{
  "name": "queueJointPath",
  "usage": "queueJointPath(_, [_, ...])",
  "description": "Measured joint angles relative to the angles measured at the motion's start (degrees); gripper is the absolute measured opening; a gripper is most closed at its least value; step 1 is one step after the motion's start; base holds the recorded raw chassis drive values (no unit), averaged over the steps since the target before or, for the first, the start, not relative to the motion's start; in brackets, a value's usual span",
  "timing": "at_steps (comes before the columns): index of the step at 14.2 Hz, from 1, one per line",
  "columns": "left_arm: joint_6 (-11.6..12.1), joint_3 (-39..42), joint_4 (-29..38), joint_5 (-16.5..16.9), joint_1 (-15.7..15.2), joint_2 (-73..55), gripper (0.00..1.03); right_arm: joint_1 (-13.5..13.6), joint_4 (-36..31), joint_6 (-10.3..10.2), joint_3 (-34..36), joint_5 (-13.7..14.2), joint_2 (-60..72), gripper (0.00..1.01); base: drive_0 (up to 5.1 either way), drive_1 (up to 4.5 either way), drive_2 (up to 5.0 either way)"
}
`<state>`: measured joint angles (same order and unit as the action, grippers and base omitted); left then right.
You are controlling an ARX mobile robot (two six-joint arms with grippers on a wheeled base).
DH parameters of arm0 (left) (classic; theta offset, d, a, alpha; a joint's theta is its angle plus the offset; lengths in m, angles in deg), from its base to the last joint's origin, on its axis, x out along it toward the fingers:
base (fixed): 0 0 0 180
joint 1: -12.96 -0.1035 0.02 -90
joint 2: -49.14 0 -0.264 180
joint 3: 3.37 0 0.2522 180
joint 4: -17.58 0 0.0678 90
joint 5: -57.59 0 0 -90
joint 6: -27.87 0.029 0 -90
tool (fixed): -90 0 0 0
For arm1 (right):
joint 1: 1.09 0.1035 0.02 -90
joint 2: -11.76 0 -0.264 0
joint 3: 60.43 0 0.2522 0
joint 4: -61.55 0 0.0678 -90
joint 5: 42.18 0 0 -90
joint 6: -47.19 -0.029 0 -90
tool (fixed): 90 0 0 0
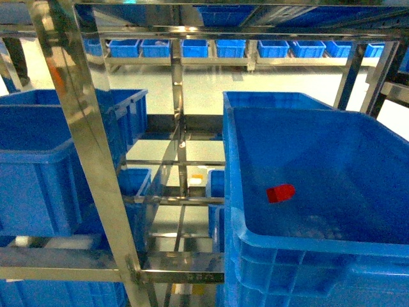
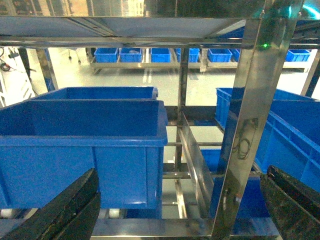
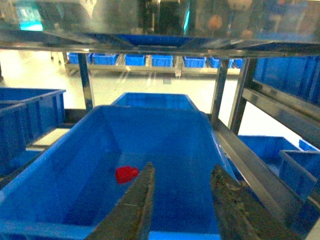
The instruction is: Pick red block from blue box to shelf
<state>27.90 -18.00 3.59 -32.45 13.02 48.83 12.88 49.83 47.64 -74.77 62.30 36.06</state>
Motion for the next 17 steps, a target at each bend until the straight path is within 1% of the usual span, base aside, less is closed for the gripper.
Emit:
queueJointPath(1, [0.0, 0.0, 0.0, 0.0, 0.0, 0.0, 0.98, -4.8, 9.7, 0.0, 0.0, -5.1, -8.7, 0.02, 0.0, 0.00, 0.0])
queueJointPath(2, [0.0, 0.0, 0.0, 0.0, 0.0, 0.0, 0.98, -6.2, 11.3, 0.0, 0.0, -6.4, -10.0, 0.02, 0.0, 0.00, 0.0])
queueJointPath(3, [0.0, 0.0, 0.0, 0.0, 0.0, 0.0, 0.98, -9.1, 13.2, 0.0, 0.0, -10.5, -11.8, 0.02, 0.0, 0.00, 0.0])
queueJointPath(4, [0.0, 0.0, 0.0, 0.0, 0.0, 0.0, 0.98, -13.8, 13.9, 0.0, -0.1, -13.5, -13.0, 0.02, 0.0, 0.00, 0.0])
queueJointPath(5, [0.0, 0.0, 0.0, 0.0, 0.0, 0.0, 0.98, -14.3, 15.0, 0.0, -0.1, -13.9, -14.0, 0.02, 0.0, 0.00, 0.0])
queueJointPath(6, [0.0, 0.0, 0.0, 0.0, 0.0, 0.0, 0.98, -14.0, 16.9, 0.0, -0.1, -14.5, -15.1, 0.02, 0.0, 0.00, 0.0])
queueJointPath(7, [0.0, 0.0, 0.0, 0.0, 0.0, 0.0, 0.98, -14.0, 25.6, 0.0, -0.1, -14.5, -21.4, 0.02, 0.0, 0.00, 0.0])
queueJointPath(8, [0.0, 0.0, 0.0, 0.0, 0.0, 0.0, 0.98, -14.0, 24.8, 0.0, -0.1, -14.5, -24.2, 0.02, 0.0, 0.00, 0.0])
queueJointPath(9, [0.0, 0.0, 0.0, 0.0, 0.0, 0.0, 0.98, -14.0, 25.9, 0.0, -0.1, -14.5, -24.1, 0.02, 0.0, 0.00, 0.0])
queueJointPath(17, [0.0, 0.0, 0.0, 0.0, 0.0, 0.0, 0.98, -14.0, 25.7, 0.0, -0.2, -14.5, -24.0, 0.02, 0.0, 0.00, 0.0])
